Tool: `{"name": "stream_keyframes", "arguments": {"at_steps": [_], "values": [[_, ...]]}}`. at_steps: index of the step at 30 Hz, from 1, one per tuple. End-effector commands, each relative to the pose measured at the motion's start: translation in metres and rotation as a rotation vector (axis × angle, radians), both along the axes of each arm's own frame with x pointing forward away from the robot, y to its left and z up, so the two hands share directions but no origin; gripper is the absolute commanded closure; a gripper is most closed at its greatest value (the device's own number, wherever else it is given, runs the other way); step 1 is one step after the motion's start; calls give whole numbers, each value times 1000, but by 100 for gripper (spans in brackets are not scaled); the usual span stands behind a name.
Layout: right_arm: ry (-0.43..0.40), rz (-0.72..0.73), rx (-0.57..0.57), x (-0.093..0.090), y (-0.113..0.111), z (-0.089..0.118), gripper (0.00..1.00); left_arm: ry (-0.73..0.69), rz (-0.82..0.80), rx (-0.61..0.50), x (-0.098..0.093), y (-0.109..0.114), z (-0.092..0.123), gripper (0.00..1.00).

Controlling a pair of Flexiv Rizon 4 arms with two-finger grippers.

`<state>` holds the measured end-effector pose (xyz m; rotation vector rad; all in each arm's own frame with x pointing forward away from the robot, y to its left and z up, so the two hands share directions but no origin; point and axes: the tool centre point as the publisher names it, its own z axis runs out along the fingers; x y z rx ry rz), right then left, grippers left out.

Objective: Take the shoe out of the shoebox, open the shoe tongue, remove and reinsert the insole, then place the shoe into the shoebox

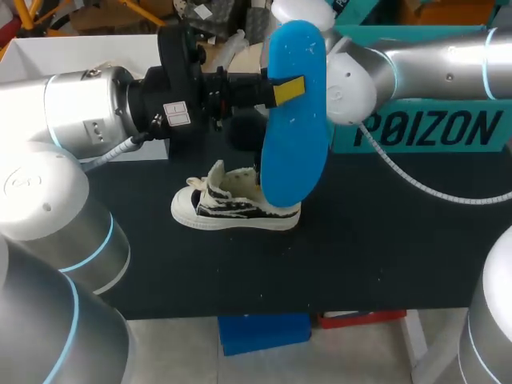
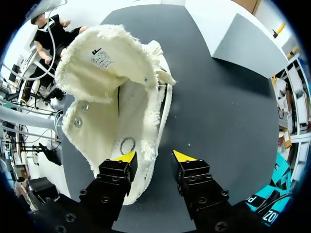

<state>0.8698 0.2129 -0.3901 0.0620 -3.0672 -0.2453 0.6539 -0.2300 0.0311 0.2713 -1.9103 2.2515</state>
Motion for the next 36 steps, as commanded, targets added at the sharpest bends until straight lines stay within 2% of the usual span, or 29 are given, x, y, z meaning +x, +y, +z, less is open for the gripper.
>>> {"name": "stream_keyframes", "arguments": {"at_steps": [1, 7, 14, 15, 18, 22, 36], "values": [[2, 13, -172, 2, 10, -5, 58, 0, 3, 1, -2, -1, -1, 100], [5, 8, -184, 0, 12, -10, 64, 0, 3, 1, -2, -1, -1, 100], [14, -8, -149, -3, 13, -16, 64, 0, 3, 1, -2, -1, -1, 100], [15, -9, -145, -4, 12, -19, 67, 0, 3, 1, -2, -1, -1, 100], [18, 3, -137, -3, 12, -22, 100, 0, 3, 1, -2, -1, -1, 100], [49, 28, -103, -3, 17, -19, 100, 0, 3, 1, -2, -1, -1, 100], [49, 28, -103, -3, 17, -19, 100, 0, 3, 1, -2, -1, -1, 100]]}}
